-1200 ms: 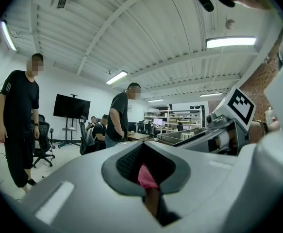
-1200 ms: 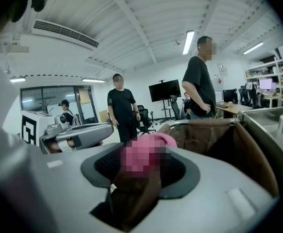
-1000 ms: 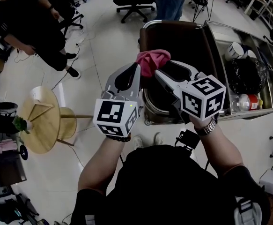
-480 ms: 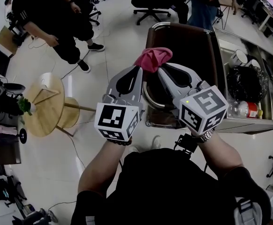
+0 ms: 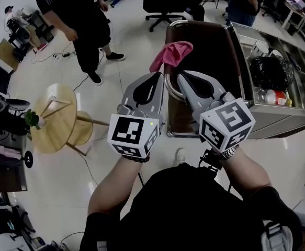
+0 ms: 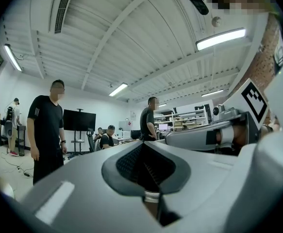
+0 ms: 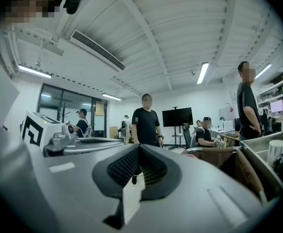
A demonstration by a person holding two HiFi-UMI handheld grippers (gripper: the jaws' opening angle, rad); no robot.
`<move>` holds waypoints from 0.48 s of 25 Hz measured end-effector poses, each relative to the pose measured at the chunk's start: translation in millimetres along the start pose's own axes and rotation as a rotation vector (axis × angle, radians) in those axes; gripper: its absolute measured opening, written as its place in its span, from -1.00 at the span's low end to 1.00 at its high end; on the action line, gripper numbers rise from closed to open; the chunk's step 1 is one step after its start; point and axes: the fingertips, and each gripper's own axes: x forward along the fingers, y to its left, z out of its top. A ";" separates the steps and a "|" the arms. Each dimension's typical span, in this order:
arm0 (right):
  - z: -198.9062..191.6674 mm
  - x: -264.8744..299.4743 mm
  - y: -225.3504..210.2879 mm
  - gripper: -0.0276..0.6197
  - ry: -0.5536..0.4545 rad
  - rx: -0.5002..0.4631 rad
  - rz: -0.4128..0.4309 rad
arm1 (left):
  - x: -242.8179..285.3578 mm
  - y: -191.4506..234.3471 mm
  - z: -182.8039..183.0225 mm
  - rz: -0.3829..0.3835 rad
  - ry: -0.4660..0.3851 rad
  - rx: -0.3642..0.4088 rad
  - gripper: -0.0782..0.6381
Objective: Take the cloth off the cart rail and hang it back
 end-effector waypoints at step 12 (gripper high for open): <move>18.3 -68.5 87.9 -0.91 -0.050 -0.064 -0.116 | -87.0 -58.3 30.4 -0.129 -0.035 -0.002 -0.77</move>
